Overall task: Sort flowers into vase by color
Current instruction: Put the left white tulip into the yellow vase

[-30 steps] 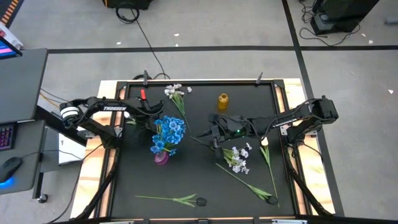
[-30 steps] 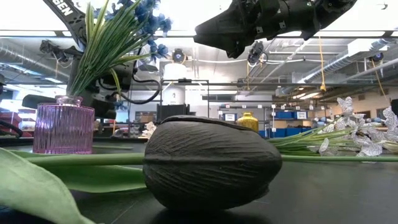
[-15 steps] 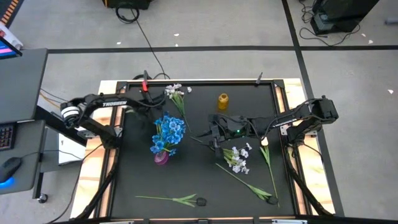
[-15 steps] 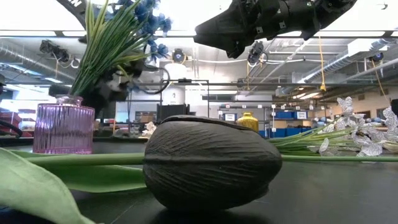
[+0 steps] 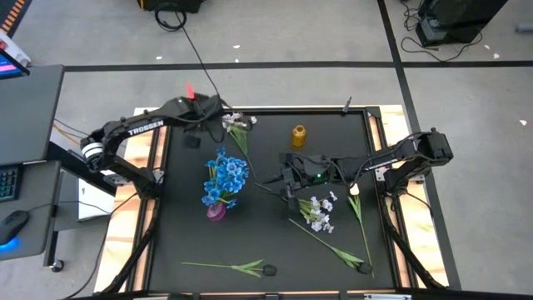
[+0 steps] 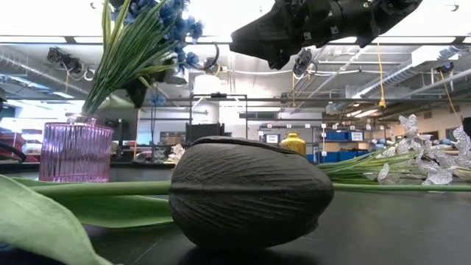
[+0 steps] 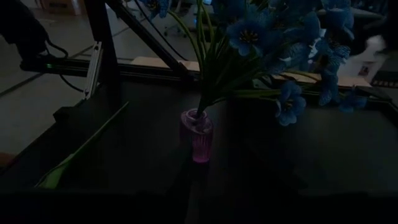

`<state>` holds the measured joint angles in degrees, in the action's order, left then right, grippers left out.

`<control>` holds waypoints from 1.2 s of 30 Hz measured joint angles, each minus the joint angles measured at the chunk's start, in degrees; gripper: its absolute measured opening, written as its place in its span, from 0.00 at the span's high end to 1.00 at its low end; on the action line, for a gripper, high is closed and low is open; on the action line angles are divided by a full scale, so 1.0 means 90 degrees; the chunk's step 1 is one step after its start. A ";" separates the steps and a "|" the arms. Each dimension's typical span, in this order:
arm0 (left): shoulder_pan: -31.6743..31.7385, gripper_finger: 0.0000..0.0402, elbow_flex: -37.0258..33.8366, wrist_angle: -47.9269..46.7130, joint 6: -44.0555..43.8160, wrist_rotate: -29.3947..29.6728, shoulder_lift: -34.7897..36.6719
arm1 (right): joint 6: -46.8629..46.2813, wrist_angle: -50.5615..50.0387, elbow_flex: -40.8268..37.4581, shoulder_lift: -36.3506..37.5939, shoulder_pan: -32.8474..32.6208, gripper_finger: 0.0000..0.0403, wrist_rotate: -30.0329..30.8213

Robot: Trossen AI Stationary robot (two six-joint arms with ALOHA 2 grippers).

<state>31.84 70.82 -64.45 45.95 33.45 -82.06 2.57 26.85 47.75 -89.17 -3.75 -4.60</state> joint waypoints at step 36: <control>-0.1426 0.98 0.1149 0.3491 0.5729 0.2271 0.0005 | -0.2137 -0.0585 0.0000 0.0540 0.1351 0.62 0.1995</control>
<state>19.01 81.17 -33.03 97.51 53.89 -82.02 -16.67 21.59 47.75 -84.30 8.41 13.35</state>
